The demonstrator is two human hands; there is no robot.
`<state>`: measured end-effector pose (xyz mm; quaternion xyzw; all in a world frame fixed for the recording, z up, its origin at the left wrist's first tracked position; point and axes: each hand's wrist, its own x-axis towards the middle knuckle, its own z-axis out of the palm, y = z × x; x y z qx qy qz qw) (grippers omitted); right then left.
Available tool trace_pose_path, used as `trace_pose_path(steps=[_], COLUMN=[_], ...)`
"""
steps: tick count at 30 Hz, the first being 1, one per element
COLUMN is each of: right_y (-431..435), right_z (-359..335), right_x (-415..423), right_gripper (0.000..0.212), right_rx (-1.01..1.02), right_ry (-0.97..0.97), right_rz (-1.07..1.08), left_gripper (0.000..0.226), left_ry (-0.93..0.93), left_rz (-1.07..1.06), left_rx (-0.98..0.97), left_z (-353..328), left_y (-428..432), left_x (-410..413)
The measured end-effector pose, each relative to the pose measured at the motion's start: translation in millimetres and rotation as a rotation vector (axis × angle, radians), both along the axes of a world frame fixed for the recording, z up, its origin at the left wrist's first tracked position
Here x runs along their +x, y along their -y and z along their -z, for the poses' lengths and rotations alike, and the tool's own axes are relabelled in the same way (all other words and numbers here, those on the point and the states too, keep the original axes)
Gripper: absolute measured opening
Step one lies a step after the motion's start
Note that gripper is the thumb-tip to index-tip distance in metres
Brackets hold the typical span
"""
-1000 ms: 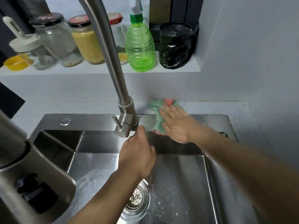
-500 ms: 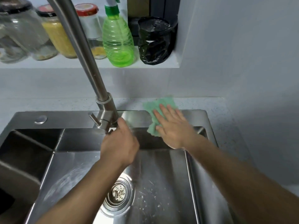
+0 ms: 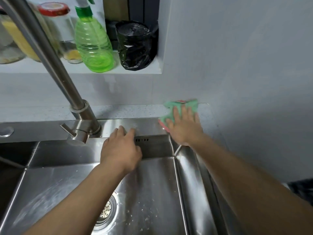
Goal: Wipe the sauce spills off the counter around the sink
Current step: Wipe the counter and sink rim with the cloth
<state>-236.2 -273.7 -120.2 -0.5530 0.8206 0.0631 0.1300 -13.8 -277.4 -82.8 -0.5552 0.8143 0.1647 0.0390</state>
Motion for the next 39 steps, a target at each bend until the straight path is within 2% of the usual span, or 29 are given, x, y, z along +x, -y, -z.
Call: trace_pose_path(steps=[2, 7, 15, 18, 22, 26, 28, 33, 36, 39], right_y=[-14, 2, -90, -56, -9, -60, -104, -205, -262, -316], right_z=[-3, 2, -5, -3, 1, 4, 2, 1, 4, 1], right_x=[-37, -42, -15, -25, -48, -41, -24, 25, 59, 93], right_gripper=[0.077, 0.075, 0.075, 0.077, 0.089, 0.069, 0.068, 0.075, 0.071, 0.065], right_rx=[0.038, 0.020, 0.007, -0.012, -0.030, -0.064, -0.079, -0.112, -0.130, -0.193], right_ry=[-0.045, -0.051, -0.058, -0.065, -0.031, -0.031, -0.007, 0.049, 0.062, 0.111], right_rz=[0.180, 0.244, 0.216, 0.210, 0.149, 0.153, 0.175, 0.259, 0.332, 0.427], left_gripper=[0.052, 0.058, 0.063, 0.063, 0.061, 0.063, 0.065, 0.057, 0.046, 0.039], left_ry=[0.033, 0.134, 0.139, 0.132, 0.128, 0.131, 0.116, -0.101, -0.278, -0.395], left_rz=[0.007, 0.021, 0.043, 0.054, 0.076, 0.106, 0.096, 0.063, 0.039, 0.119], left_rx=[0.030, 0.100, 0.097, 0.102, 0.068, 0.049, 0.037, 0.000, 0.228, 0.420], left_z=[-2, 5, 10, 10, 10, 14, 17, 6, -7, -15], left_y=[1, 3, 2, 3, 6, 2, -3, -54, -114, -173], left_x=[-4, -11, -8, -1, 7, 6, 5, 10, 17, 33])
